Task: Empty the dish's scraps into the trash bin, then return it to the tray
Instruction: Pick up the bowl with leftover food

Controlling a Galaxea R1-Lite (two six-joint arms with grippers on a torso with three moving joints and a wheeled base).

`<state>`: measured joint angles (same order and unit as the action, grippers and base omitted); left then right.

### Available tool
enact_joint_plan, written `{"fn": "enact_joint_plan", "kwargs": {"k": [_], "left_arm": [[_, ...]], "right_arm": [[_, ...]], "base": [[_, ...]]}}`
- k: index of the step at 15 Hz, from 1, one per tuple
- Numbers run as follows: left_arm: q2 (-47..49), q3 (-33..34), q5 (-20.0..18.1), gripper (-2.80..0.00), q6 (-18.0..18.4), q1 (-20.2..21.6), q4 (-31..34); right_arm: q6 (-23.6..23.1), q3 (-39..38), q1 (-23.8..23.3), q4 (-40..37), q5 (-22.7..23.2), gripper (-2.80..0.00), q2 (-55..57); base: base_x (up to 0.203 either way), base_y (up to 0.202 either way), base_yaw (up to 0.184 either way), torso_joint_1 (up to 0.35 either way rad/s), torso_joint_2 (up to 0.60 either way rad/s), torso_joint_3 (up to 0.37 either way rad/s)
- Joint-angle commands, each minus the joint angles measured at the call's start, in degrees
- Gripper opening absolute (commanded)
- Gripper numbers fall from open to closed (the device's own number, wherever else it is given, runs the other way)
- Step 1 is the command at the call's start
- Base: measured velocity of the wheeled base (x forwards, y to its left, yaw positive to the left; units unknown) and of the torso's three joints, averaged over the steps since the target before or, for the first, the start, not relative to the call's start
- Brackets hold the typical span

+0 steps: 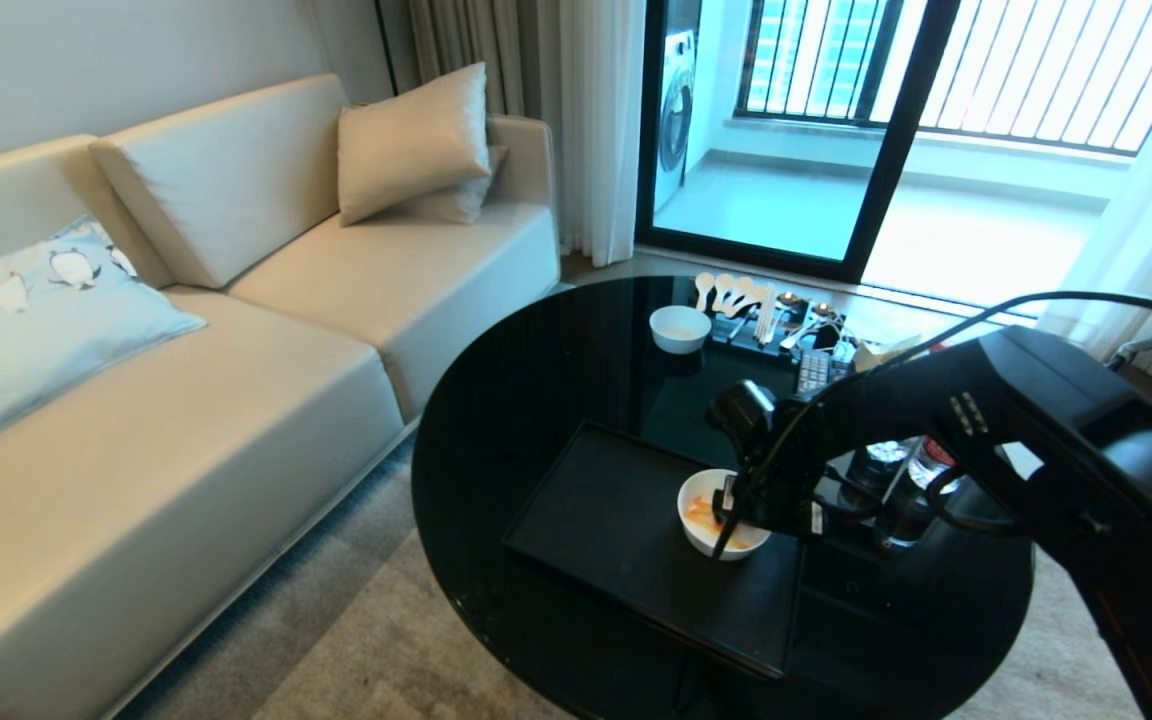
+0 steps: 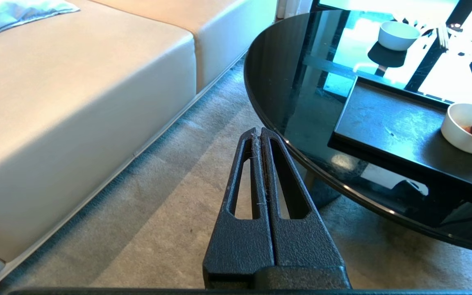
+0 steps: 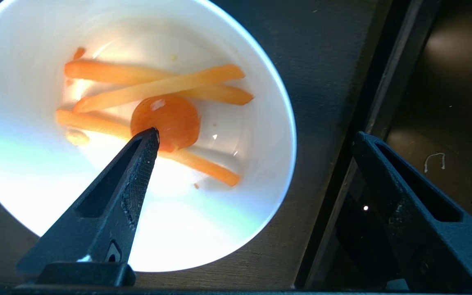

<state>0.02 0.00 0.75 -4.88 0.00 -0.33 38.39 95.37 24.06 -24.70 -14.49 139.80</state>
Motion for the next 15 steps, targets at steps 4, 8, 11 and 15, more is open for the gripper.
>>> {"fn": "enact_joint_plan", "kwargs": {"k": [4, 8, 11, 15], "left_arm": [[0.0, 0.0, 0.0, -2.8, 0.0, 0.0, 0.0], [0.0, 0.0, 0.0, -2.8, 0.0, 0.0, 0.0], [0.0, 0.0, 0.0, -2.8, 0.0, 0.0, 0.0], [0.0, 0.0, 0.0, -2.8, 0.0, 0.0, 0.0]], "right_arm": [[0.5, 0.9, 0.1, 0.2, 0.0, 0.0, -0.5], [0.6, 2.1, -0.2, 0.0, 0.0, 0.0, -0.2], [0.6, 2.1, -0.3, 0.2, 0.0, 0.0, -0.1], [0.6, 2.1, -0.6, 0.4, 0.0, -2.8, 0.5]], "base": [[0.0, 0.0, 0.0, 0.0, 0.0, 0.0], [0.0, 0.0, 0.0, 0.0, 0.0, 0.0], [0.0, 0.0, 0.0, 0.0, 0.0, 0.0], [0.0, 0.0, 0.0, 0.0, 0.0, 0.0]]}}
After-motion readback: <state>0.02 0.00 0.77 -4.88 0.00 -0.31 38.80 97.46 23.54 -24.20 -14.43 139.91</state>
